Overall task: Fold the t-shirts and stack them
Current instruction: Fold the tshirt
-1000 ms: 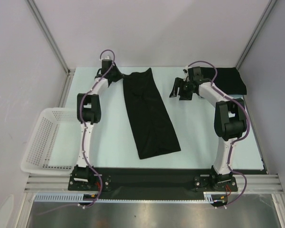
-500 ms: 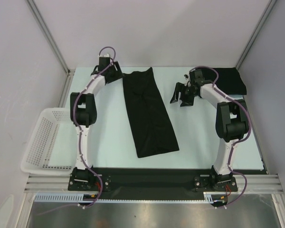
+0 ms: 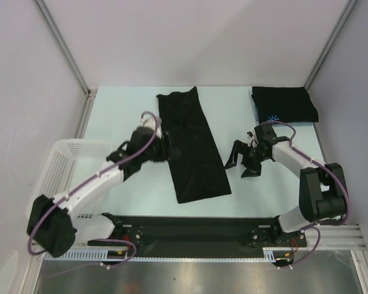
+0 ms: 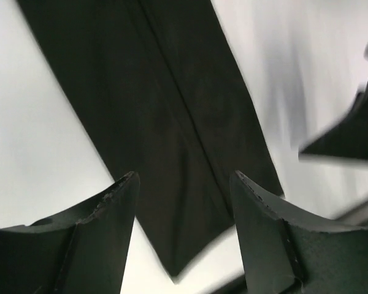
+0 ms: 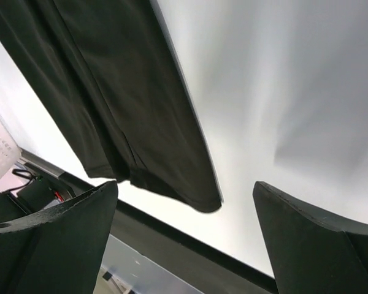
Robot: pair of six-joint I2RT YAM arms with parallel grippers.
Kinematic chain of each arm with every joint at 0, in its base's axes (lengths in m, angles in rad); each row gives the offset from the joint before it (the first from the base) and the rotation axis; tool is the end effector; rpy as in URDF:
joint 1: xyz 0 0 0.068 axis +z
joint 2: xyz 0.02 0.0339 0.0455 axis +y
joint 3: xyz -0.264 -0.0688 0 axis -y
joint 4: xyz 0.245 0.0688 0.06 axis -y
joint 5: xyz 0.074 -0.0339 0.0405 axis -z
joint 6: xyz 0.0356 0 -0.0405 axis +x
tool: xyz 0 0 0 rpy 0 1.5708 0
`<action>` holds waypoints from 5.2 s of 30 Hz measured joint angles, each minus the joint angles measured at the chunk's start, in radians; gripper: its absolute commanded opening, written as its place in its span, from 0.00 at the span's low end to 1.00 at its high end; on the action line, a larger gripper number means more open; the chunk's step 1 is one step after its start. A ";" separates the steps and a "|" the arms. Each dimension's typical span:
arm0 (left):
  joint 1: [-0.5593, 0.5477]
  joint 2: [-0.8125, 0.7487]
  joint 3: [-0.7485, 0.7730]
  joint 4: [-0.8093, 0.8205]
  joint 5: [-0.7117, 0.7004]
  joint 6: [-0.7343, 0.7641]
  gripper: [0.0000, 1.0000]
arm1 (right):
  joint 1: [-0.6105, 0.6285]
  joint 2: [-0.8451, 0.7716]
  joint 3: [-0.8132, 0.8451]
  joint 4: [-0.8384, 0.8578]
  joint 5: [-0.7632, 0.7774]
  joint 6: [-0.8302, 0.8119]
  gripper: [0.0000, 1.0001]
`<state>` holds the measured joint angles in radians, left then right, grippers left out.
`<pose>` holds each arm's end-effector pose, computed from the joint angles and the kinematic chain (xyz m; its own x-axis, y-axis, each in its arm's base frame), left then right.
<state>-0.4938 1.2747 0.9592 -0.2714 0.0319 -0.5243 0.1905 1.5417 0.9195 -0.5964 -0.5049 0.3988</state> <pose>0.2511 -0.1364 0.2863 -0.6710 -0.2071 -0.7120 0.1862 0.8824 -0.4321 0.2743 0.0704 0.1846 -0.9773 0.1577 -0.1416 0.0542 0.8318 0.5524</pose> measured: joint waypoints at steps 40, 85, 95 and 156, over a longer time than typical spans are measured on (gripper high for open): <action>-0.290 -0.106 -0.668 0.291 0.110 -0.882 0.38 | 0.021 -0.054 -0.293 0.187 -0.123 0.044 0.46; -0.168 -0.236 -0.435 -0.048 0.111 -0.647 0.00 | 0.240 -0.180 -0.223 0.137 -0.037 0.229 0.00; 0.172 0.188 -0.090 -0.003 0.206 -0.472 0.00 | 0.126 0.335 0.454 0.067 -0.065 0.118 0.00; 0.138 0.649 0.206 0.189 0.454 -0.192 0.36 | 0.100 0.689 0.610 0.440 -0.244 0.285 0.12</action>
<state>-0.3553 1.9232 1.1648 -0.0822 0.4858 -0.7158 0.2905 2.2307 1.5291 -0.1562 -0.7486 0.6838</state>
